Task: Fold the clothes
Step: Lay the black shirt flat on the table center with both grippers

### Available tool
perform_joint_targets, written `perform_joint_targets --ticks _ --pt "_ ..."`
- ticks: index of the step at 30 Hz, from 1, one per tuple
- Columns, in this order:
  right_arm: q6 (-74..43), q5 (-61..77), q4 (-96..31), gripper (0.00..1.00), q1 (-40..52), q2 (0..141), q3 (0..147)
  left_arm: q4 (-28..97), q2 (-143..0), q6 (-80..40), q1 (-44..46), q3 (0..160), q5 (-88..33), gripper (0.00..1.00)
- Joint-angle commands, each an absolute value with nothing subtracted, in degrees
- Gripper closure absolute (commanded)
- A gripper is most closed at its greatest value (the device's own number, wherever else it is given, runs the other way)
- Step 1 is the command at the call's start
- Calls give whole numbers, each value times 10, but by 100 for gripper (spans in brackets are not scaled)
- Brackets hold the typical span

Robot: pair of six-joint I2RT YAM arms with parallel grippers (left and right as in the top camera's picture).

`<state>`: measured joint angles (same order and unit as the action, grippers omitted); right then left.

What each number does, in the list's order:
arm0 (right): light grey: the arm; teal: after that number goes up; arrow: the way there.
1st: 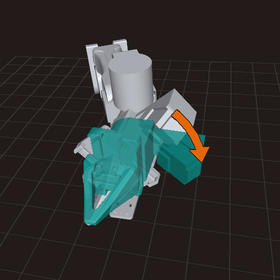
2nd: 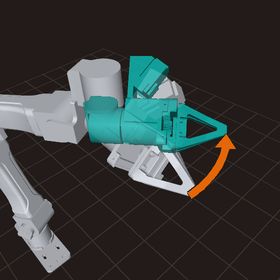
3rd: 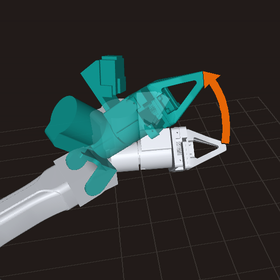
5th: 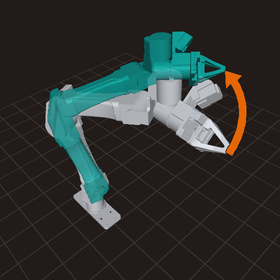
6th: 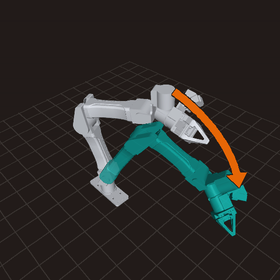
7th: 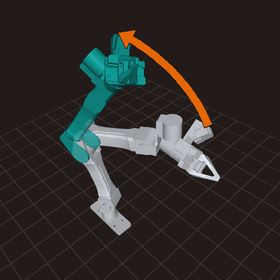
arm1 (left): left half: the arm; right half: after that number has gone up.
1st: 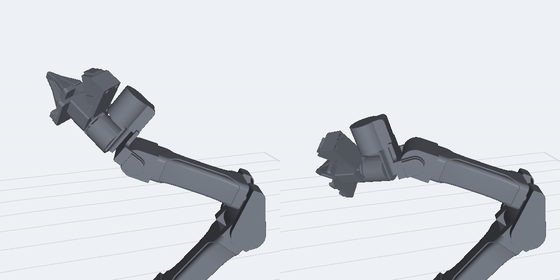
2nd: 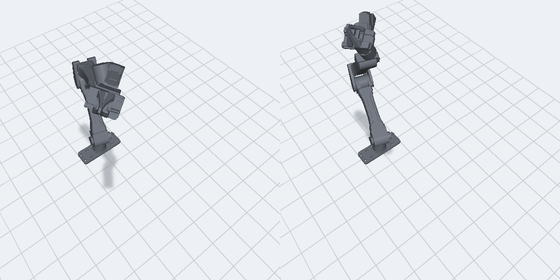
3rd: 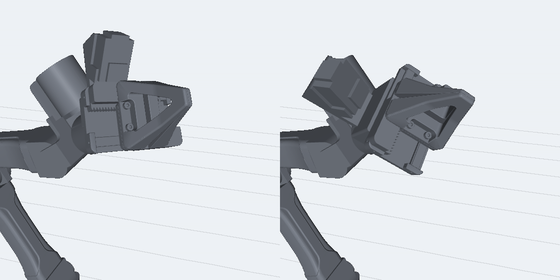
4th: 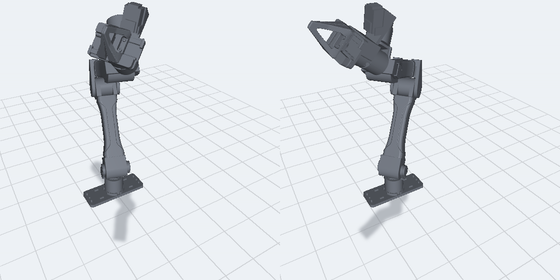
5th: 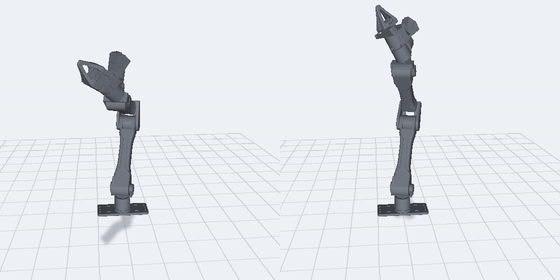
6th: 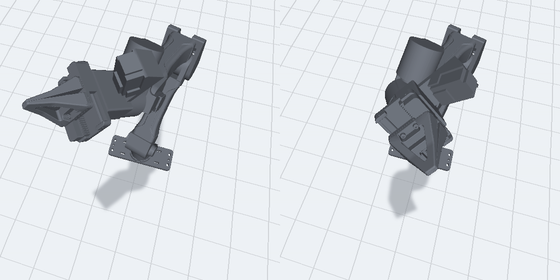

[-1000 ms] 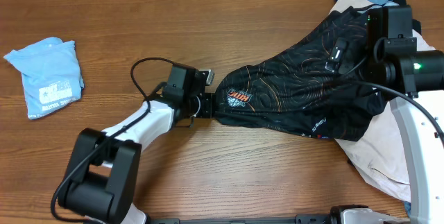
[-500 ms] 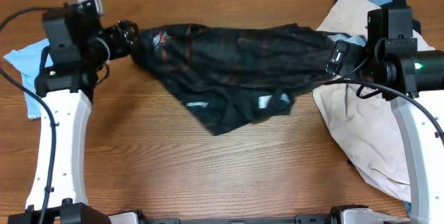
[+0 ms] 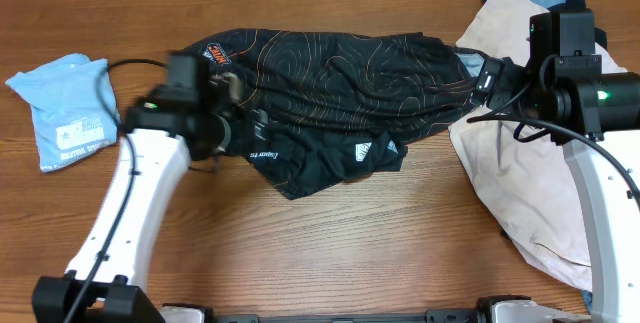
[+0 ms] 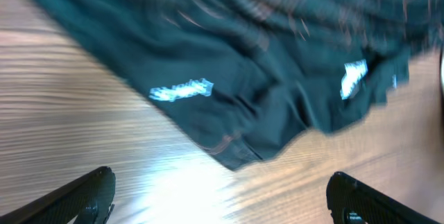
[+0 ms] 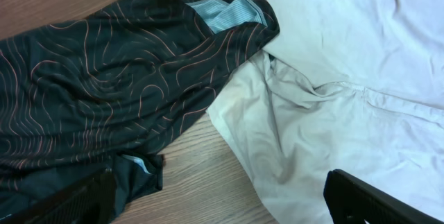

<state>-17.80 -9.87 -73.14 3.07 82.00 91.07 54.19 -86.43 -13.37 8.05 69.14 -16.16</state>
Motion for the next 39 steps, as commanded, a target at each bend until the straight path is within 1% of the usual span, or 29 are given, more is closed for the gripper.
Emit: perform_joint_targets --ticks 1,3,5,6,8,12,14,15,18,21,22,24,26,27,32,34,35,36,39 --pt "-180 -103 -729 0 29 811 926 510 -869 -161 138 640 -149 0" --pt "-178 -103 -729 0 29 811 926 475 -875 -174 164 610 -131 1" --pt "-178 -103 -729 0 29 811 926 426 -884 -168 189 583 -119 9" --pt "-178 -103 -729 0 29 811 926 395 -889 -145 205 571 -118 12" --pt "-178 -103 -729 0 29 811 926 363 -897 -105 224 562 -113 12" --pt "-178 -103 -729 0 29 811 926 313 -928 -59 263 561 -48 13" --pt "-178 -103 -730 0 29 811 926 289 -950 -49 272 561 -44 15" --pt "-178 -103 -730 0 29 811 926 279 -962 -47 275 561 -45 18" --pt "-178 -103 -730 0 29 811 926 265 -999 -46 277 561 -38 29" --pt "-178 -103 -730 0 29 811 926 260 -1022 -46 277 561 -38 45" --pt "-178 -103 -730 0 29 811 926 259 -1027 -47 277 561 -38 52" --pt "-178 -103 -729 0 29 811 926 259 -1030 -47 277 561 -38 73" --pt "-178 -103 -729 0 29 811 926 259 -1030 -47 277 562 -38 90" --pt "-178 -103 -729 0 29 811 926 260 -1029 -47 277 563 -38 95" --pt "-178 -103 -729 0 29 811 926 315 -1006 -47 276 590 -38 96" --pt "-178 -103 -728 0 29 811 926 365 -984 -47 274 613 -30 93" --pt "-178 -103 -728 0 29 811 926 393 -972 -47 272 623 -16 93" --pt "-178 -103 -728 0 29 811 926 422 -960 -47 269 634 2 96" --pt "-178 -103 -726 0 29 814 923 497 -915 -47 254 650 62 96"
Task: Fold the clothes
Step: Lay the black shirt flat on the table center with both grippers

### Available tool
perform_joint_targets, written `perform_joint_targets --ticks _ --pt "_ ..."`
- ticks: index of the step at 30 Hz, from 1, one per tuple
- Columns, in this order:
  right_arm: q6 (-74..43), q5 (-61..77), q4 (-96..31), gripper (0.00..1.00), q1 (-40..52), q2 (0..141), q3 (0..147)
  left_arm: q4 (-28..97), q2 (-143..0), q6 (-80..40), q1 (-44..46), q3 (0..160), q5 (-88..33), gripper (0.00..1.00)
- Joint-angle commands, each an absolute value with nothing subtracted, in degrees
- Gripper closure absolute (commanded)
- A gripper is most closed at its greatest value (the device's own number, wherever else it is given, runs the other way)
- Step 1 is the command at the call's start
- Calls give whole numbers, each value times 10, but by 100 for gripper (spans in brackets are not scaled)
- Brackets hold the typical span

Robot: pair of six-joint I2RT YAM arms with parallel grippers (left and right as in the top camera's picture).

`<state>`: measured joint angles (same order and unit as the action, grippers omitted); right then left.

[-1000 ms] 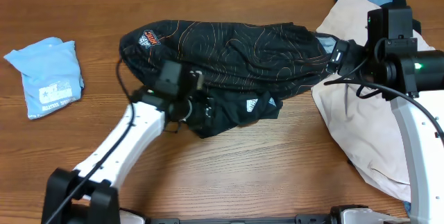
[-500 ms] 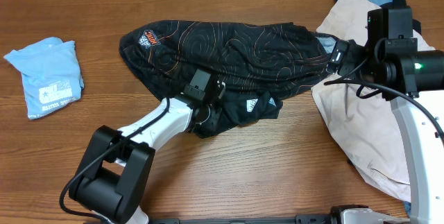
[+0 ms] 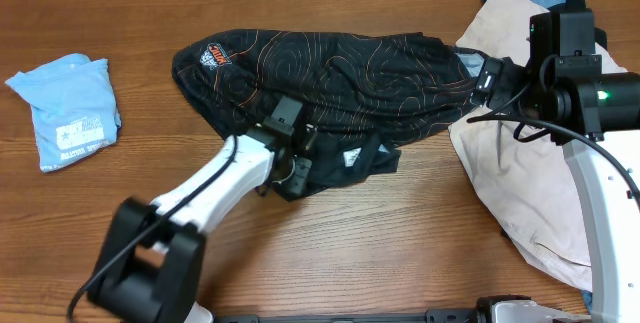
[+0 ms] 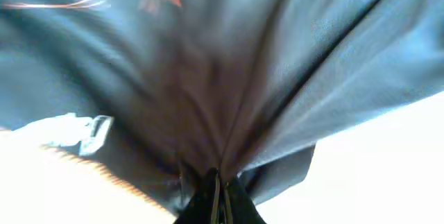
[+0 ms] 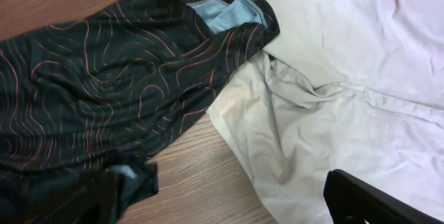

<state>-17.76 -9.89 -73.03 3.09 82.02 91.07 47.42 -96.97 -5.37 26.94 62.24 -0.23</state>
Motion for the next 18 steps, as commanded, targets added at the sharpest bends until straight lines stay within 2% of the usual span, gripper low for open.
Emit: perform_joint_targets --ticks 1,9,14,18 --pt "-178 -103 -725 0 29 814 920 513 -900 -47 247 650 74 96" --pt "-178 -103 -723 0 29 854 881 602 -828 -67 126 650 98 96" --pt "-180 -97 -708 0 29 892 848 610 -826 -115 41 650 95 96" --pt "-176 -45 -693 1 29 914 807 606 -826 -120 7 650 91 96"
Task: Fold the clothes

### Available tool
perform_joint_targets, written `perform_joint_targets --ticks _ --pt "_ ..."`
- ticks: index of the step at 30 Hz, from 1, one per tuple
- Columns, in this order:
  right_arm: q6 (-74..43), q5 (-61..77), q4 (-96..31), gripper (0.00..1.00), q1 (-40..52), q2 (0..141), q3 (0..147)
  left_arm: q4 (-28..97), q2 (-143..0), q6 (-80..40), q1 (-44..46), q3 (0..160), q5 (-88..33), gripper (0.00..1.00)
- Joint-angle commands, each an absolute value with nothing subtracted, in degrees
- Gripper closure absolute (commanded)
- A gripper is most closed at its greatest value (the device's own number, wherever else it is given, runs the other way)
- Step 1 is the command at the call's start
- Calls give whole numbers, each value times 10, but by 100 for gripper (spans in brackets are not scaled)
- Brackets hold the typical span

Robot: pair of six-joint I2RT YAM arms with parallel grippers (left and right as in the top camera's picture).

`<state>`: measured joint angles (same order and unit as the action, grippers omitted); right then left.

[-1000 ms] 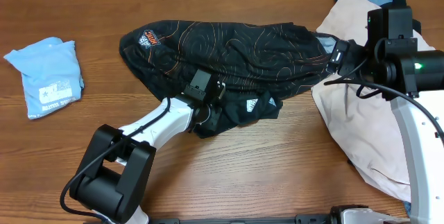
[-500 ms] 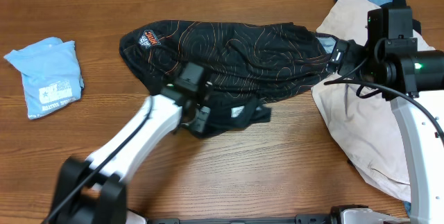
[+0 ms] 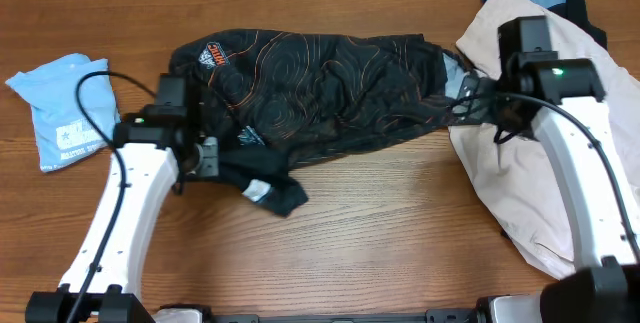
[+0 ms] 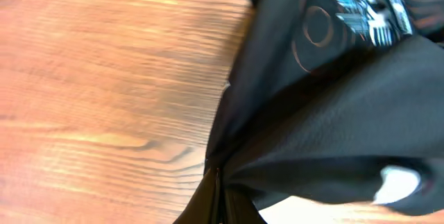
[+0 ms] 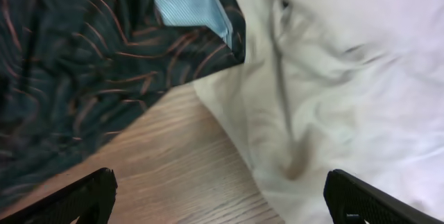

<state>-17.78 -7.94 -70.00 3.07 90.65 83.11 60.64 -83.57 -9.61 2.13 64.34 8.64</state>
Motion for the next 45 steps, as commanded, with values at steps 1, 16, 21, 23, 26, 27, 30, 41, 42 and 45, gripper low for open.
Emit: perform_joint_targets --ticks 1,16,21,23,26,27,30,41,42,45 --pt "-176 -44 -686 3 29 917 793 606 -826 -120 4 650 92 96" --pt "-108 17 -521 92 -65 1043 682 608 -826 -146 3 650 105 96" --pt "-89 22 -463 90 -67 1096 682 608 -826 -149 3 650 104 96" --pt "-90 16 -431 90 -72 1115 682 608 -826 -148 3 650 100 96" --pt "-117 -33 -380 88 -86 1133 682 607 -826 -149 4 650 87 96" --pt "-136 -60 -359 87 -95 1138 682 606 -826 -148 4 650 79 96" --pt "-151 -81 -306 85 -128 1147 682 606 -826 -148 4 650 68 96" --pt "-153 -56 -225 83 -276 1151 691 606 -826 -148 4 650 59 96" --pt "-153 -44 -225 82 -284 1151 696 606 -826 -149 4 650 59 96" --pt "-144 17 -238 76 -294 1150 722 606 -826 -148 4 650 59 96"
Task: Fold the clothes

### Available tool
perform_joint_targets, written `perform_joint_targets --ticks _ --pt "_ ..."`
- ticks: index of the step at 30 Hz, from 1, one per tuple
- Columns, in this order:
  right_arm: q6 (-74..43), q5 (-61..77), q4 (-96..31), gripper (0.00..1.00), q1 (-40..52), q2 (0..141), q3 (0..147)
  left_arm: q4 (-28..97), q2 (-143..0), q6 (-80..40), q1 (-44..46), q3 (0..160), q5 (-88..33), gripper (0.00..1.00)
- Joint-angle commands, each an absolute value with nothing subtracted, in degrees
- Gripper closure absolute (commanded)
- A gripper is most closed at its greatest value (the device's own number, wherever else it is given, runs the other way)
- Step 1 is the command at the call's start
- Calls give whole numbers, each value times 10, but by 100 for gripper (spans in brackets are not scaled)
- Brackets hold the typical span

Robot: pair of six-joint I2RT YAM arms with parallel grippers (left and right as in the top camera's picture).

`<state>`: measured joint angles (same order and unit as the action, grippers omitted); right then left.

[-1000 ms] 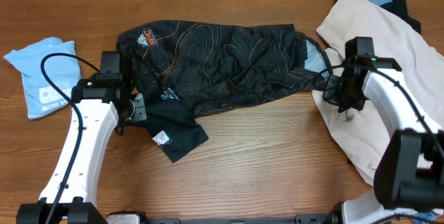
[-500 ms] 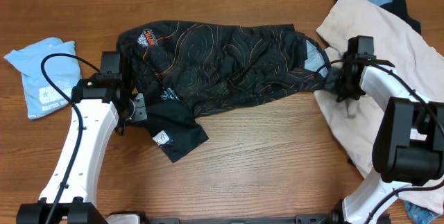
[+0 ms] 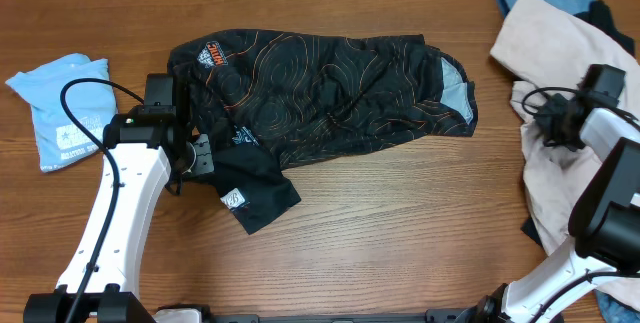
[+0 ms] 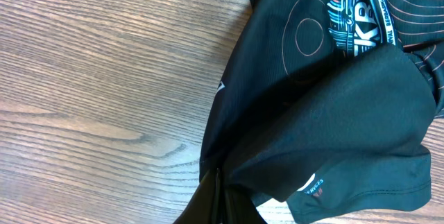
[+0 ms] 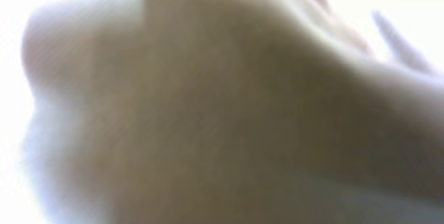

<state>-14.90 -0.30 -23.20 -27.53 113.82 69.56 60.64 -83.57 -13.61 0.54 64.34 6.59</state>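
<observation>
A black shirt (image 3: 330, 88) with orange contour lines lies spread across the middle of the table, its pale blue collar lining at the right end. My left gripper (image 3: 197, 155) is shut on the shirt's lower left part. In the left wrist view its fingertips (image 4: 218, 200) pinch a bunched black fold (image 4: 326, 113), and a flap with a small white label trails to the right. My right gripper (image 3: 545, 128) is at the table's right side against the beige garment (image 3: 545, 43). The right wrist view shows only blurred beige cloth (image 5: 222, 113), and the jaws are hidden.
A folded light blue shirt (image 3: 65, 103) lies at the far left. Blue cloth and a dark garment (image 3: 610, 18) show behind the beige pile at the back right. Bare wood separates the black shirt from the beige pile.
My right gripper has gone from the black shirt's collar end to the beige pile at the right edge. The beige garment now lies clear of the black shirt. The left gripper still holds the fold.
At first my left gripper was open over the black shirt's lower edge, and the right was open by the collar. Then the left was shut on fabric at the lower middle. Later it held that fabric at the left. Now the shirt lies spread, apart from the beige garment.
</observation>
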Motion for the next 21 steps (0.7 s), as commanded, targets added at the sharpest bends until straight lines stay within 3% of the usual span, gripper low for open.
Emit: perform_joint_targets --ticks 1,4,6,14,21 --pt "-132 44 -252 72 -294 1149 736 606 -826 -148 4 650 60 96" --pt "-89 116 -305 48 -278 1142 779 606 -826 -148 4 650 60 96" --pt "-62 139 -353 42 -258 1131 808 606 -826 -148 4 650 60 96" --pt "5 156 -464 39 -147 1084 836 606 -826 -148 4 650 60 96" --pt "24 121 -452 35 -53 1123 814 597 -826 -148 4 650 59 96"
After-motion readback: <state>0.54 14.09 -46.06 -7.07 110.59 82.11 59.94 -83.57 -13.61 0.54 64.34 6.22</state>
